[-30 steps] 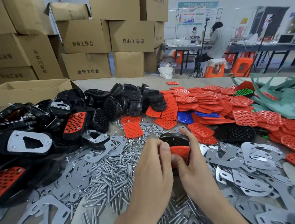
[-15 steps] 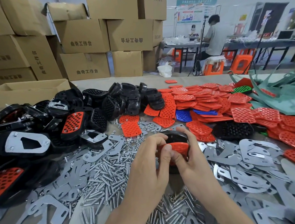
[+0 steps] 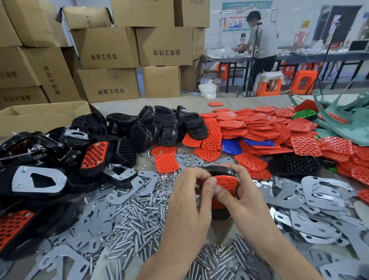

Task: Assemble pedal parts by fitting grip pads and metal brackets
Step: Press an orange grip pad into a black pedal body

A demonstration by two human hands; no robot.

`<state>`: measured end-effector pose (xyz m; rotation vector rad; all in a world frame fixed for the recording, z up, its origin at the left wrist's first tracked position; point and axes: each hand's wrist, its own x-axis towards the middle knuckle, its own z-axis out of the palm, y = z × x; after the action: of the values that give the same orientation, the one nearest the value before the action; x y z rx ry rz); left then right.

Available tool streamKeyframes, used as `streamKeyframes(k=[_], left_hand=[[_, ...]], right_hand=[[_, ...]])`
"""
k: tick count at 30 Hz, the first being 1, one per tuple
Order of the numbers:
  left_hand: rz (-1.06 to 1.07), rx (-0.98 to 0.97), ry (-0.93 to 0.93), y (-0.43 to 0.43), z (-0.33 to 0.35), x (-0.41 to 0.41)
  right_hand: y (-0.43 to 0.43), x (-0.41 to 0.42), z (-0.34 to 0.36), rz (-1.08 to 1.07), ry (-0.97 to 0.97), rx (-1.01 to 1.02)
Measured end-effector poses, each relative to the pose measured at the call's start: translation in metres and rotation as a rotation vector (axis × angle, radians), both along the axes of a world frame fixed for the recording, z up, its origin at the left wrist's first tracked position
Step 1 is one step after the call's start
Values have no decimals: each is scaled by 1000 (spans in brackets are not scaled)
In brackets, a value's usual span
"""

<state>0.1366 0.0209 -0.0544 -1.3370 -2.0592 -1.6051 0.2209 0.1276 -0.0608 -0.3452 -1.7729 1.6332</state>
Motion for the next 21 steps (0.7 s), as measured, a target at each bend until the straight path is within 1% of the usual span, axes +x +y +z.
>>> streamKeyframes(k=[4, 7, 10, 13, 16, 17, 18, 21], left_hand=[[5, 10, -36, 0, -3, 0], [12, 39, -100, 2, -2, 0], [4, 36, -75, 1, -1, -1], [7, 25, -72, 1, -2, 1], [36, 70, -44, 3, 0, 2], [40, 88, -71, 3, 2, 0], [39, 83, -99, 4, 3, -3], [2, -29, -110, 2, 2, -8]], right_hand=[[-1, -1, 1, 6, 17, -8], [0, -2, 1, 1, 6, -6], [-1, -2, 0, -2, 9, -26], [1, -2, -1, -14, -15, -4], [0, -1, -1, -12, -11, -2], [-1, -1, 1, -8, 1, -12], [-1, 0, 2, -8, 4, -12], [-1, 0, 2, 9, -10, 14]])
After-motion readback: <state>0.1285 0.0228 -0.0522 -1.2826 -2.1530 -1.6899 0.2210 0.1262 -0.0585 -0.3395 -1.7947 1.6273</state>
